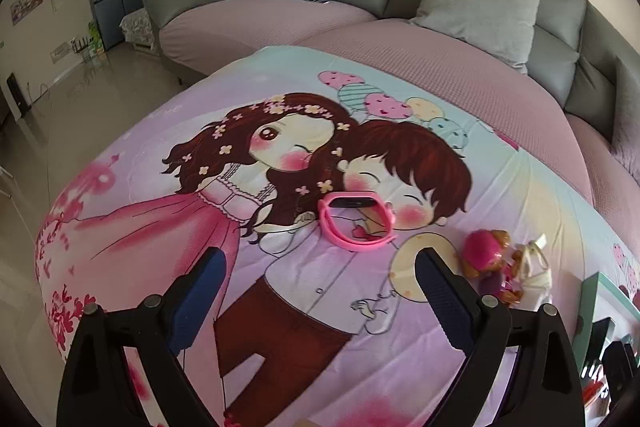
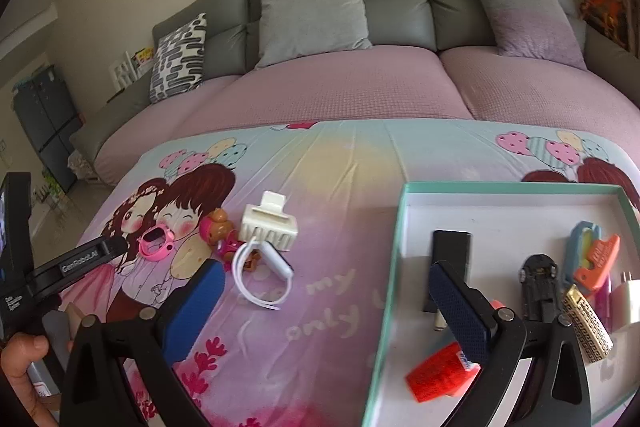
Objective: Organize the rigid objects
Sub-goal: 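Move both open tools from the tray back to the object pile, then grasp the pink watch band with the left tool while the right tool grasps the white watch band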
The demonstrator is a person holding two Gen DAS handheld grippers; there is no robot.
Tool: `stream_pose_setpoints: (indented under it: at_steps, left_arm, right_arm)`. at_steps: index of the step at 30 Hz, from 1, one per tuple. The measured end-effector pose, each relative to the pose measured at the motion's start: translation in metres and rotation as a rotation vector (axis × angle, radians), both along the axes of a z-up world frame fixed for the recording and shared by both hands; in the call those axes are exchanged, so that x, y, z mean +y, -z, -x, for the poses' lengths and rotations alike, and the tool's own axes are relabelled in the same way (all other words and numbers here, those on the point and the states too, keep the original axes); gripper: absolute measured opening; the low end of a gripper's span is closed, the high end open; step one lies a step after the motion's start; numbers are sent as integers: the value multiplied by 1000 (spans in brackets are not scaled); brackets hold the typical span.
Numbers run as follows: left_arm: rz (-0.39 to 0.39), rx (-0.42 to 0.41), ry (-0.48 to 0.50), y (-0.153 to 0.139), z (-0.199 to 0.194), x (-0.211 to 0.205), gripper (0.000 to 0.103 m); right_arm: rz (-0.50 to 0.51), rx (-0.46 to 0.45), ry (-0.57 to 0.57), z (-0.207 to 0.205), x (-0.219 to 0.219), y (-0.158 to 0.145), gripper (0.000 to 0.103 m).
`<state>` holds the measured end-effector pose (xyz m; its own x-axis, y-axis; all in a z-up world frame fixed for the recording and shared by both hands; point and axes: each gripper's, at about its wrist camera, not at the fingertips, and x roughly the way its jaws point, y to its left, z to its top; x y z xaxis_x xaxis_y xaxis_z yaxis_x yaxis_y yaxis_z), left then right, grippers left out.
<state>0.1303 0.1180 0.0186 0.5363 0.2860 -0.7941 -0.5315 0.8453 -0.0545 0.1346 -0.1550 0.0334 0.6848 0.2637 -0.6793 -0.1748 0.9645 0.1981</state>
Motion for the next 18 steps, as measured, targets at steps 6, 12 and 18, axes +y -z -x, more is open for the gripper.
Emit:
stream_pose_setpoints:
  at_steps: [6, 12, 18]
  left_arm:
    - [32, -32, 32, 11, -15, 4, 96]
    - [3, -33, 110, 25, -38, -9, 96]
    - [-7, -2, 96, 42, -49, 0, 95]
  right_arm:
    - [32, 18, -50, -11, 28, 7, 102]
    - [61, 62, -81, -25, 47, 23, 95]
    - [75, 98, -90, -33, 55, 40, 93]
